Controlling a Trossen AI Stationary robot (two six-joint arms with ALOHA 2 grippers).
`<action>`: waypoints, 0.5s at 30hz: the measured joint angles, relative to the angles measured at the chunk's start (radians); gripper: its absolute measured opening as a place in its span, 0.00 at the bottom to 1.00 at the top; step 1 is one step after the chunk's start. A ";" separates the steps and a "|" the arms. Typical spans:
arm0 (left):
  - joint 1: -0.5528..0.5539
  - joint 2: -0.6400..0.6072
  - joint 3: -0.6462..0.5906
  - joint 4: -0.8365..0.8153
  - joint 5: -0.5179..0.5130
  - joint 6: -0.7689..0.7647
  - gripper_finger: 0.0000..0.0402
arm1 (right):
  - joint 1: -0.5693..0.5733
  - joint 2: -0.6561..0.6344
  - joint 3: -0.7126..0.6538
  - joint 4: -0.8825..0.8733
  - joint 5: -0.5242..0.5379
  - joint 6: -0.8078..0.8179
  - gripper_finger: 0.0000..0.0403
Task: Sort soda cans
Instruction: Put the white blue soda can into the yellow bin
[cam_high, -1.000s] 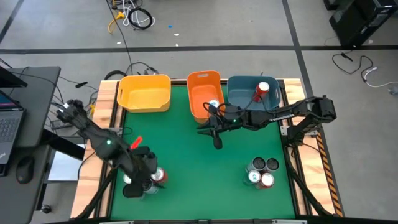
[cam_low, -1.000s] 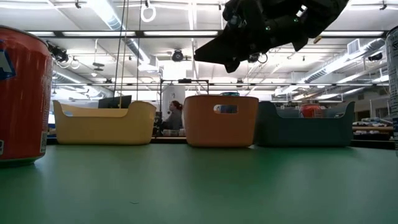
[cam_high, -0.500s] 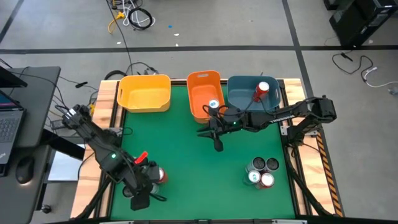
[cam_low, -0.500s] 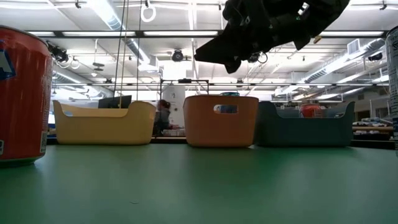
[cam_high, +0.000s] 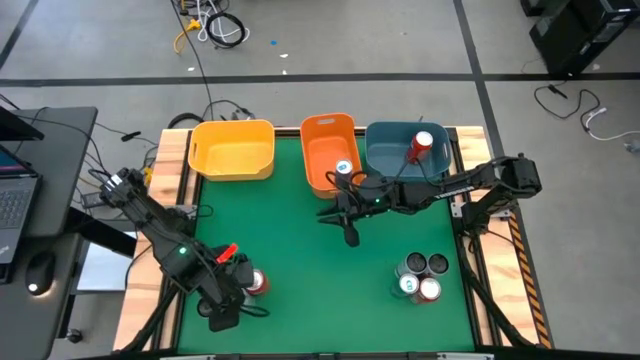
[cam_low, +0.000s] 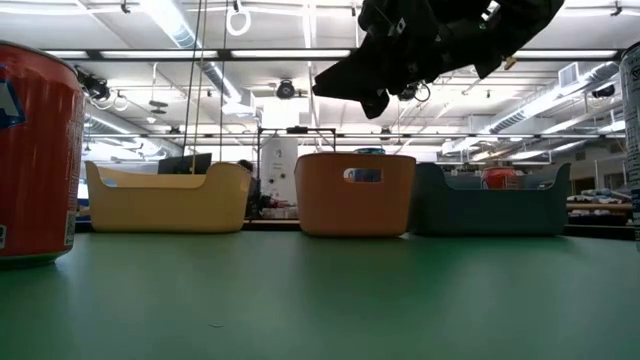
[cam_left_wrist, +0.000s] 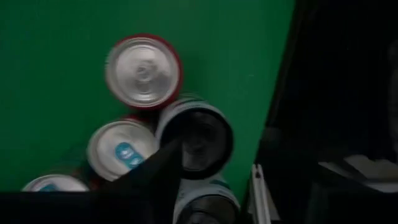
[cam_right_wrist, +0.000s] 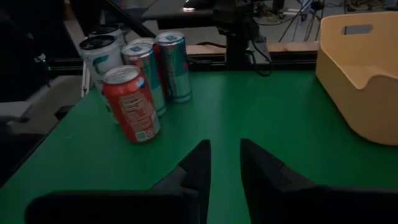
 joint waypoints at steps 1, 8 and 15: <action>0.000 0.000 0.000 -0.007 -0.014 -0.008 0.61 | 0.000 0.000 0.000 -0.003 0.000 -0.002 0.18; -0.023 0.000 -0.039 0.006 -0.032 -0.059 0.82 | 0.001 0.000 0.000 -0.023 0.000 -0.004 0.18; -0.050 0.000 -0.085 0.021 -0.020 -0.083 0.90 | 0.007 0.000 0.000 -0.024 0.000 -0.006 0.18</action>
